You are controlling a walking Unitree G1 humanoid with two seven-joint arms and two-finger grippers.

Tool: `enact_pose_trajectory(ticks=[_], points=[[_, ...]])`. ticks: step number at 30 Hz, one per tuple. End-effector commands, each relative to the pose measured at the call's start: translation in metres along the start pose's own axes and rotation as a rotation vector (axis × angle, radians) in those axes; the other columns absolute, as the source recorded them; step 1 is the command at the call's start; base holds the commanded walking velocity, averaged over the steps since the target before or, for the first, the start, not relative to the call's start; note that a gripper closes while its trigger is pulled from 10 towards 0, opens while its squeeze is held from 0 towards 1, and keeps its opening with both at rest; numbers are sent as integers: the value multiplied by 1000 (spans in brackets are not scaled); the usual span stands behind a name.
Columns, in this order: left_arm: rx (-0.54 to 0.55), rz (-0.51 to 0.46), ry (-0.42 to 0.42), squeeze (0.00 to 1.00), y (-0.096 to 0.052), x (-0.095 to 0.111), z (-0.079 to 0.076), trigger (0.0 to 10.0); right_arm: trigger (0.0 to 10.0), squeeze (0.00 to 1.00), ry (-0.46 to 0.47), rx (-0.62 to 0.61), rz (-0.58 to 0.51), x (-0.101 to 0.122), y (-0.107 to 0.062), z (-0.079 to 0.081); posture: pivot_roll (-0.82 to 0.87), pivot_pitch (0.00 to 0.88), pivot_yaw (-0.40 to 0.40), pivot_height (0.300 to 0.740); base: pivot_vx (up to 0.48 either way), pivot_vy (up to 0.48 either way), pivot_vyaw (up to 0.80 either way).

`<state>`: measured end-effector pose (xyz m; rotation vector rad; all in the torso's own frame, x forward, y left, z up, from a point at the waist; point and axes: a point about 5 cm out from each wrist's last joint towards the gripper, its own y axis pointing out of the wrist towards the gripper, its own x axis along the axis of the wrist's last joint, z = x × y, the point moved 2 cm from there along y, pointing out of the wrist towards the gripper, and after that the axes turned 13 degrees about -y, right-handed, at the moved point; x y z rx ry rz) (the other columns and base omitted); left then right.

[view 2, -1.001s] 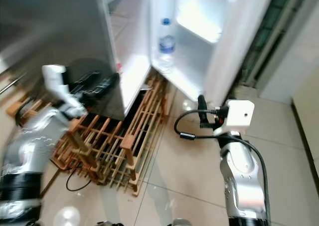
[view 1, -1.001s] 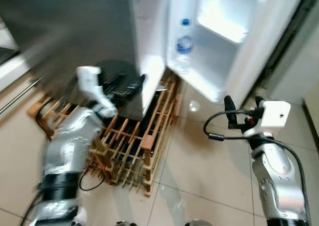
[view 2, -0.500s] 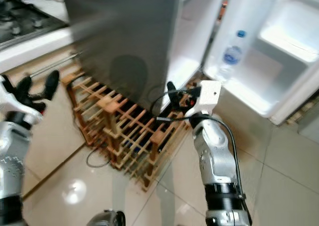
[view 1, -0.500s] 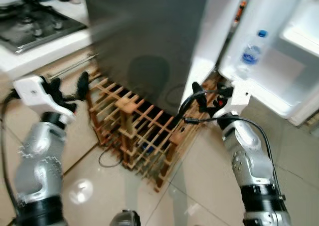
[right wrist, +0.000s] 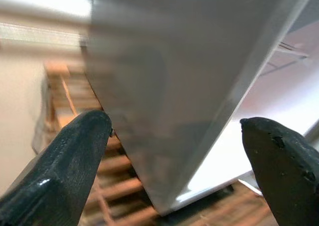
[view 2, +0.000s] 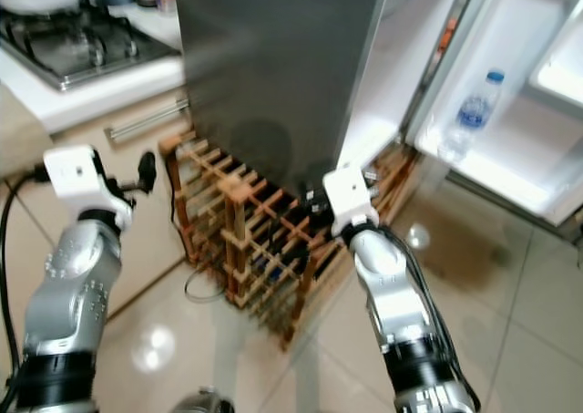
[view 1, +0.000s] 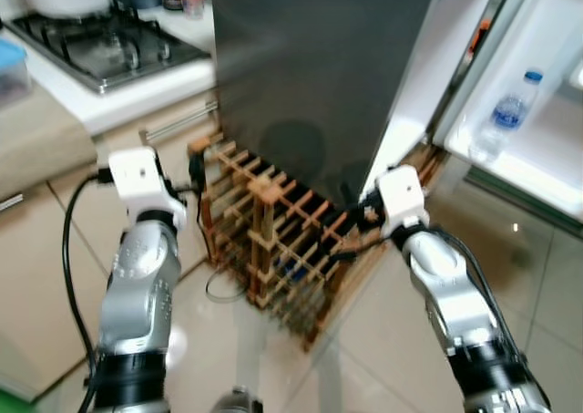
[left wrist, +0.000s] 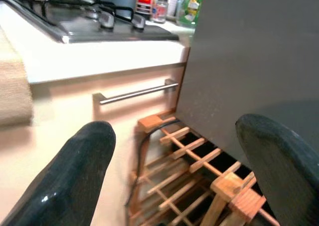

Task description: Restocking fridge

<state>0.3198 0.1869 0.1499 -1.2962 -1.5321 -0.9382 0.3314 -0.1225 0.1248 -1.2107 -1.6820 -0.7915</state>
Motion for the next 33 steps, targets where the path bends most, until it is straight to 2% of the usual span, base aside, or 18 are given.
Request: enact_pose_trajectory(ticks=[1, 3, 8, 11, 14, 18, 20, 23, 26, 29, 33], points=[[-9, -16, 14, 0, 3, 2, -10, 10000, 10000, 0, 58, -28, -21, 1, -4, -11, -103, 0, -18, 740, 307, -364, 456], [10, -22, 27, 0, 6, 1, -10, 10000, 10000, 0, 226, -81, -16, -4, -7, -21, -109, 0, -20, 740, 169, 0, 444], [14, -31, 46, 0, 8, 3, -11, 10000, 10000, 0, 258, -91, -24, -4, -8, -23, -109, 0, -13, 740, 0, 0, 444], [-13, -46, 93, 0, 9, 6, -12, 10000, 10000, 0, 259, -36, -54, 2, -4, -10, -100, 0, -2, 740, 0, 0, 425], [-14, -52, 103, 0, 9, 8, -10, 10000, 10000, 0, 273, -32, -66, 3, -4, -8, -98, 0, -1, 740, 0, 0, 427], [39, -57, 55, 0, 6, 9, 12, 10000, 10000, 0, 322, -100, -25, -7, -8, -14, -79, 0, 6, 740, 0, 109, 116], [54, -56, 41, 0, 5, 9, 15, 10000, 10000, 0, 322, -95, -28, -7, -8, -14, -77, 0, 6, 740, 0, 454, 566], [51, -66, 24, 0, 3, 10, 14, 10000, 10000, 0, 321, -85, -34, -5, -8, -12, -73, 0, 7, 740, 0, 472, 665], [40, -60, 47, 0, 3, 7, 10, 10000, 10000, 0, 323, -60, -53, -1, -4, -8, -67, 0, 1, 740, 0, 418, 621], [13, -65, 23, 0, 5, 8, 3, 10000, 10000, 0, 326, -42, -68, 2, 0, -8, -62, 0, -11, 740, 0, 0, 592], [7, -83, 41, 0, 7, 10, 0, 10000, 10000, 0, 328, -28, -78, 4, 1, -7, -63, 0, -14, 740, 0, 0, 572]])
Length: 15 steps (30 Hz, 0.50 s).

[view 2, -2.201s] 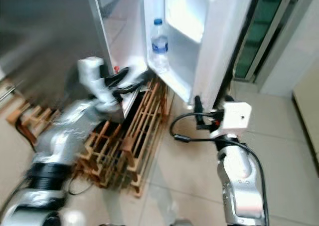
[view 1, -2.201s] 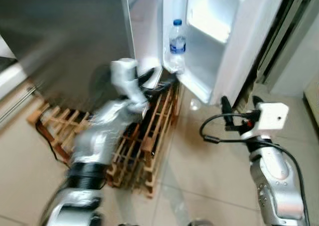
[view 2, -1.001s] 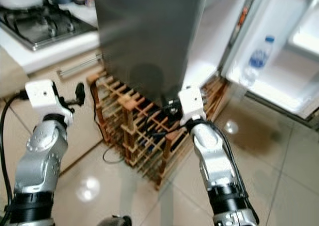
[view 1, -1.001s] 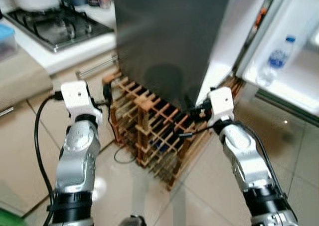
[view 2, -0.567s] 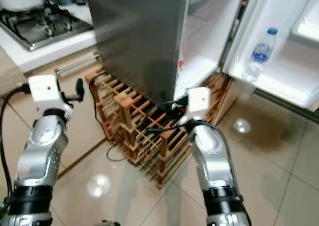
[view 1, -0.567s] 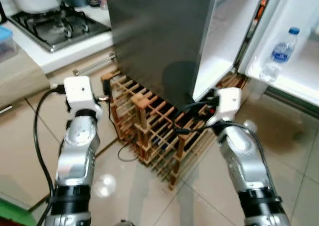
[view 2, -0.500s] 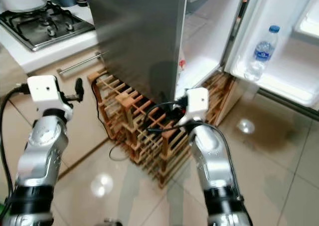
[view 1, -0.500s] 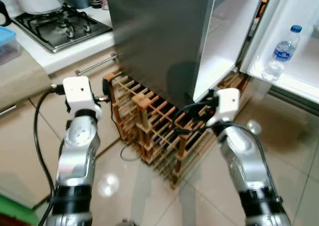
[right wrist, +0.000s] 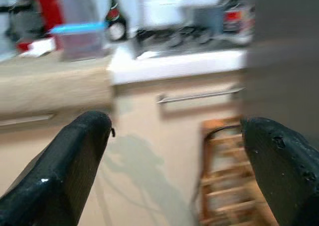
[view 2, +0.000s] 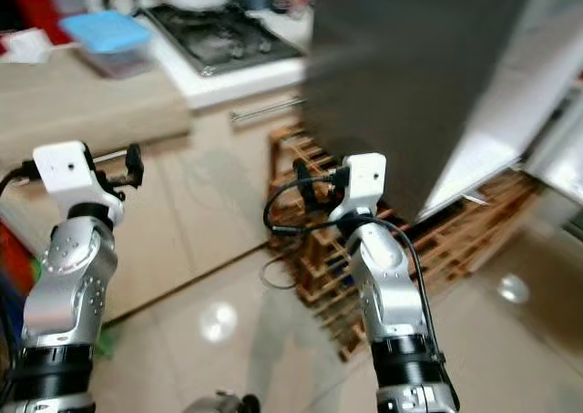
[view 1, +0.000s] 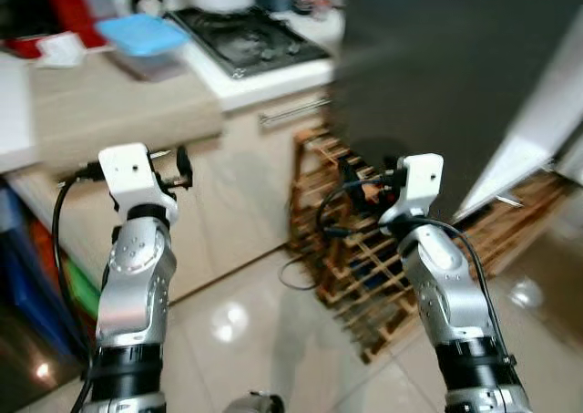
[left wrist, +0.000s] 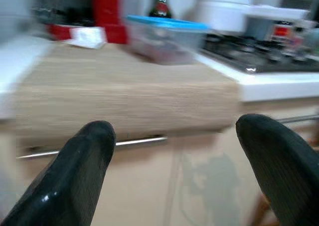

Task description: Restocking fridge

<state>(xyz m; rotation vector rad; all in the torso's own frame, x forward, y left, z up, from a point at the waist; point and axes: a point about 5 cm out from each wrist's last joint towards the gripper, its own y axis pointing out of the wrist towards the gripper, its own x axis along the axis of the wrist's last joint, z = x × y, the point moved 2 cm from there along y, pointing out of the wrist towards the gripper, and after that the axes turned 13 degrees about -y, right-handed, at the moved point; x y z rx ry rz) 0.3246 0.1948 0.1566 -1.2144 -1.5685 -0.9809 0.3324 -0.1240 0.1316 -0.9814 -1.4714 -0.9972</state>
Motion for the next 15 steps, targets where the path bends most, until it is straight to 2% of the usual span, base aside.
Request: enact_pose_trajectory(ticks=[1, 3, 11, 15], points=[[-20, -12, 11, 0, 0, 1, -8, 10000, 10000, 0, 15, -3, 0, 0, 0, -3, -62, 0, -15, 740, 0, 0, 556], [-22, -10, 6, 0, 0, 0, -9, 10000, 10000, 0, 15, -3, 1, 0, 0, -4, -62, 0, -15, 740, 0, 0, 556], [-63, 13, 52, 0, 7, -4, -21, 10000, 10000, 0, 3, 15, -20, 3, 2, 0, -82, 0, 6, 740, 0, -474, 540], [-85, 22, 62, 0, 11, -5, -25, 10000, 10000, 0, -33, 9, -28, 3, 0, 0, -93, 0, 29, 740, 0, -463, 514]])
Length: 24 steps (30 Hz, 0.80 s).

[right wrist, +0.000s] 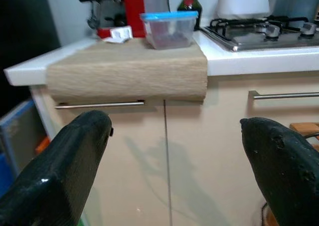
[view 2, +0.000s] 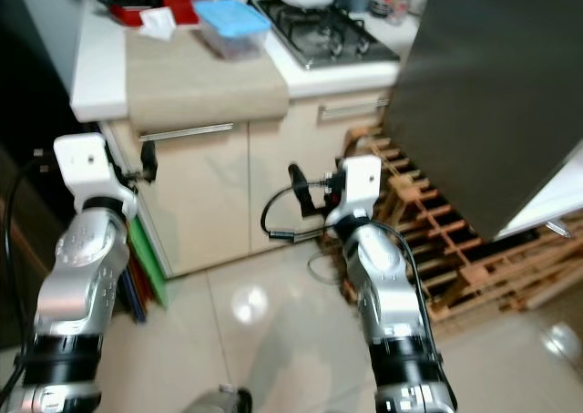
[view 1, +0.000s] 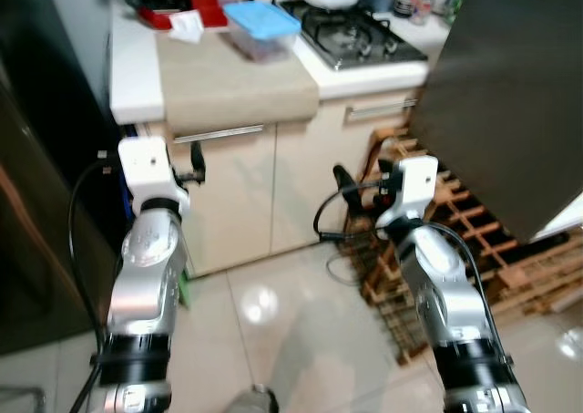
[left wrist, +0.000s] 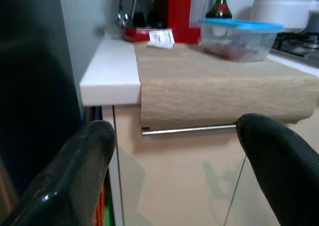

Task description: Restocking fridge

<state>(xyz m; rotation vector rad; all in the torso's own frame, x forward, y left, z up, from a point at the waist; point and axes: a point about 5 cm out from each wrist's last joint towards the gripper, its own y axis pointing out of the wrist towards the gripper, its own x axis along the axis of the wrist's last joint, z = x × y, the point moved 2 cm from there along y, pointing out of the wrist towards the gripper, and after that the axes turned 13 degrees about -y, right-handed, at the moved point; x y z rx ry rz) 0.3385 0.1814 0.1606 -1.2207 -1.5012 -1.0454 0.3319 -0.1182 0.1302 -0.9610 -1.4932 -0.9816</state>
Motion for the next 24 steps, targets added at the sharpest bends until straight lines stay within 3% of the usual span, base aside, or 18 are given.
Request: enact_pose_trajectory(ticks=[1, 5, 12, 14, 21, 22, 23, 24], points=[[-35, 14, 17, 0, 3, -3, -9, 10000, 10000, 0, -23, -26, -19, 4, -1, -6, -97, 0, 36, 740, 0, -454, 513], [-58, 21, 22, 0, 7, -2, -12, 10000, 10000, 0, -26, -102, -4, 2, -2, -13, -103, 0, 47, 740, 0, -454, 136], [-41, 36, 6, 0, 9, -6, -11, 10000, 10000, 0, -22, -107, -21, 3, -6, -14, -112, 0, 48, 740, 0, -446, 297], [-44, 46, -38, 0, 10, -8, -12, 10000, 10000, 0, -33, -98, -20, 3, -6, -13, -111, 0, 47, 740, 0, 0, 475], [-81, 4, -35, 0, 8, 0, -19, 10000, 10000, 0, -52, -78, -29, 6, -4, -13, -85, 0, 36, 740, 0, 0, 477], [-103, 0, 12, 0, 1, 1, -9, 10000, 10000, 0, -55, -86, -30, 7, -8, -14, -81, 0, 35, 740, 0, 0, 475], [-103, 0, 12, 0, 1, 1, -9, 10000, 10000, 0, -55, -86, -30, 7, -8, -14, -81, 0, 35, 740, 0, 0, 475], [-122, 24, 65, 0, -13, -5, 9, 10000, 10000, 0, -69, -113, -13, 3, -18, -19, -80, 0, 38, 740, 0, 0, 475]])
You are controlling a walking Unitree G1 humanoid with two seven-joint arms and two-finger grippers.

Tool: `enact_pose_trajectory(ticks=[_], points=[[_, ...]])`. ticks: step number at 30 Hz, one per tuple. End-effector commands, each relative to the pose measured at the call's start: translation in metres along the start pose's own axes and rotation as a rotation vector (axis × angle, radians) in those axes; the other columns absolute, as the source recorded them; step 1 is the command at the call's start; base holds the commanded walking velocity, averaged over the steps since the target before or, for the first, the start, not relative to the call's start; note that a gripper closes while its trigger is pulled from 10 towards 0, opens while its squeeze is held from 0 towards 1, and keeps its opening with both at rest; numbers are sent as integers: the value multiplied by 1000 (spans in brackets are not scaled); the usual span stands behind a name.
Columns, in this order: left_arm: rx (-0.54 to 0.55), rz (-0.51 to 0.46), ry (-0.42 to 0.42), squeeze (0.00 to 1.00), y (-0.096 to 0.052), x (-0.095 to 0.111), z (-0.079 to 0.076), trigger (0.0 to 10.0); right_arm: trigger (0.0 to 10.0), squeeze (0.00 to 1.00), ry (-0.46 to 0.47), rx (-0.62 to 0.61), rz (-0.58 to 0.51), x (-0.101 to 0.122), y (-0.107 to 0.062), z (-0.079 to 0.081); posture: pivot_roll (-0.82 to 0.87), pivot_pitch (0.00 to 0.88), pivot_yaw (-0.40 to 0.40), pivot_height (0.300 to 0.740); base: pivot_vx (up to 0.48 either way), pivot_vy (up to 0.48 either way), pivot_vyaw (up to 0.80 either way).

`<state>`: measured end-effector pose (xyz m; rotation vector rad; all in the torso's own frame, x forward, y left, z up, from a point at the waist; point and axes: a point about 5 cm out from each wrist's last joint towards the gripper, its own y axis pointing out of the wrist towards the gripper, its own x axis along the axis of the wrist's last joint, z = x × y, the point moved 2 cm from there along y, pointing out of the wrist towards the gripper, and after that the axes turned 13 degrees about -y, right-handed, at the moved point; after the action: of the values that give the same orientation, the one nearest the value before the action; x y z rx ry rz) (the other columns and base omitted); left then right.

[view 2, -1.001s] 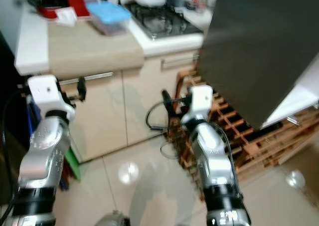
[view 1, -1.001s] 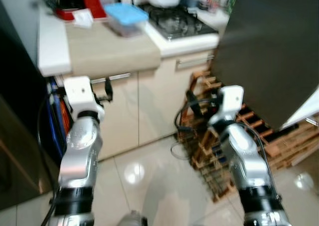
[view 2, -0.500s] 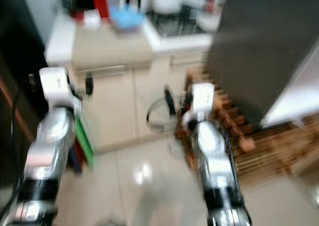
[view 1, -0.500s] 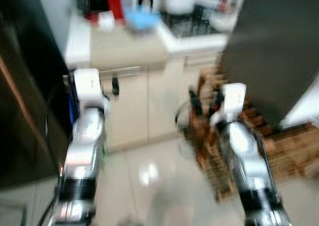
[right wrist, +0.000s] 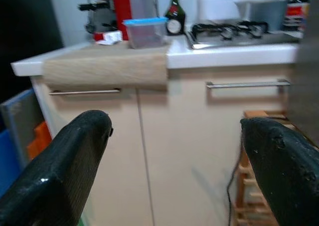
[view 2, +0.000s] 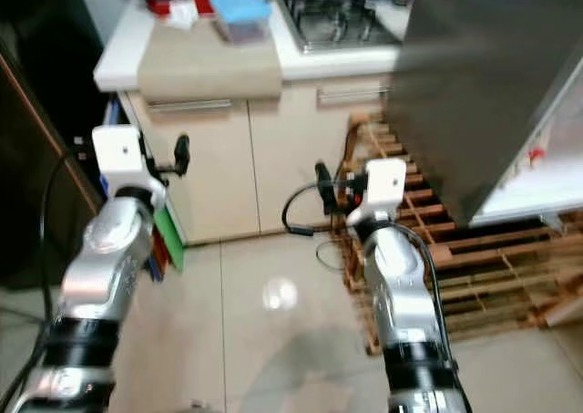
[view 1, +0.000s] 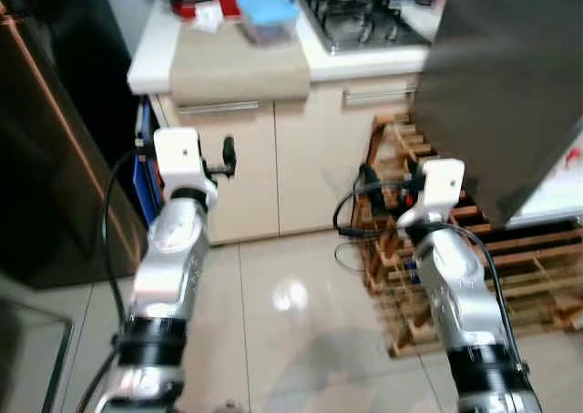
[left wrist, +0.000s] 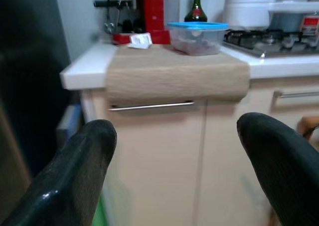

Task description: Restocking fridge

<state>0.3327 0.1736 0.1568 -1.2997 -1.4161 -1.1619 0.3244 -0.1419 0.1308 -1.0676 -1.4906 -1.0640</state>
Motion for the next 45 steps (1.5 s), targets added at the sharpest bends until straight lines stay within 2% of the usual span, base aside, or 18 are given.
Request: enact_pose_trajectory(ticks=[1, 3, 4, 6, 7, 8, 9, 10, 11, 12, 15, 19, 25, 31, 39, 45], points=[[0, 33, 45, 0, -17, -6, 21, 10000, 10000, 0, -31, -12, 3, 0, -8, -2, -83, 0, 39, 740, 0, 0, 481], [-21, 76, 52, 0, -32, -14, 27, 10000, 10000, 0, -35, -29, 22, -4, -16, -5, -83, 0, 40, 740, 0, 0, 478], [-21, 76, 52, 0, -32, -14, 27, 10000, 10000, 0, -35, -29, 22, -4, -16, -5, -83, 0, 40, 740, 0, 0, 475], [-48, 130, 21, 0, -51, -26, 29, 10000, 10000, 0, -40, -35, 61, -13, -29, -9, -80, 0, 35, 740, 0, 0, 475], [-67, 133, 0, 0, -55, -27, 22, 10000, 10000, 0, -42, -41, 81, -19, -35, -12, -76, 0, 28, 740, 0, 0, 469], [-67, 133, 0, 0, -55, -27, 22, 10000, 10000, 0, -42, -41, 81, -19, -35, -12, -76, 0, 28, 740, 0, 0, 469], [-102, 94, -24, 0, -47, -20, 8, 10000, 10000, 0, -29, -4, 97, -23, -34, -7, -79, 0, 21, 740, 0, 0, 519], [-118, 66, -23, 0, -36, -13, 1, 10000, 10000, 0, -31, 67, 87, -19, -28, 5, -80, 0, 22, 740, 480, 0, 0], [-118, 66, -23, 0, -36, -13, 1, 10000, 10000, 0, -31, 67, 87, -19, -28, 5, -80, 0, 22, 740, 480, 0, 0], [-120, 39, -40, 0, -26, -6, -3, 10000, 10000, 0, -50, 87, 71, -14, -23, 12, -81, 0, 21, 740, 480, 0, 0], [-152, 3, -44, 0, -16, 6, -9, 10000, 10000, 0, -27, 51, 48, -8, -17, 11, -84, 0, 21, 740, 480, 0, 0], [-187, -2, -35, 0, -14, 11, -10, 10000, 10000, 0, -11, 64, -5, 2, -13, 11, -87, 0, 25, 740, 480, 0, 0], [-207, -6, -32, 0, -11, 12, -16, 10000, 10000, 0, -11, 25, 10, 1, -11, 4, -80, 0, 26, 740, 480, 0, 0], [-183, 0, -63, 0, -10, 12, -15, 10000, 10000, 0, -24, 33, 17, 0, -7, 7, -80, 0, 29, 740, 480, 0, 0], [-181, 0, -48, 0, -10, 12, -11, 10000, 10000, 0, -23, 22, 10, 1, -7, 4, -78, 0, 27, 740, 480, 0, 483], [-217, -16, -25, 0, -9, 16, -19, 10000, 10000, 0, -28, 20, 0, 3, -4, 5, -78, 0, 31, 740, 480, 0, 0]])
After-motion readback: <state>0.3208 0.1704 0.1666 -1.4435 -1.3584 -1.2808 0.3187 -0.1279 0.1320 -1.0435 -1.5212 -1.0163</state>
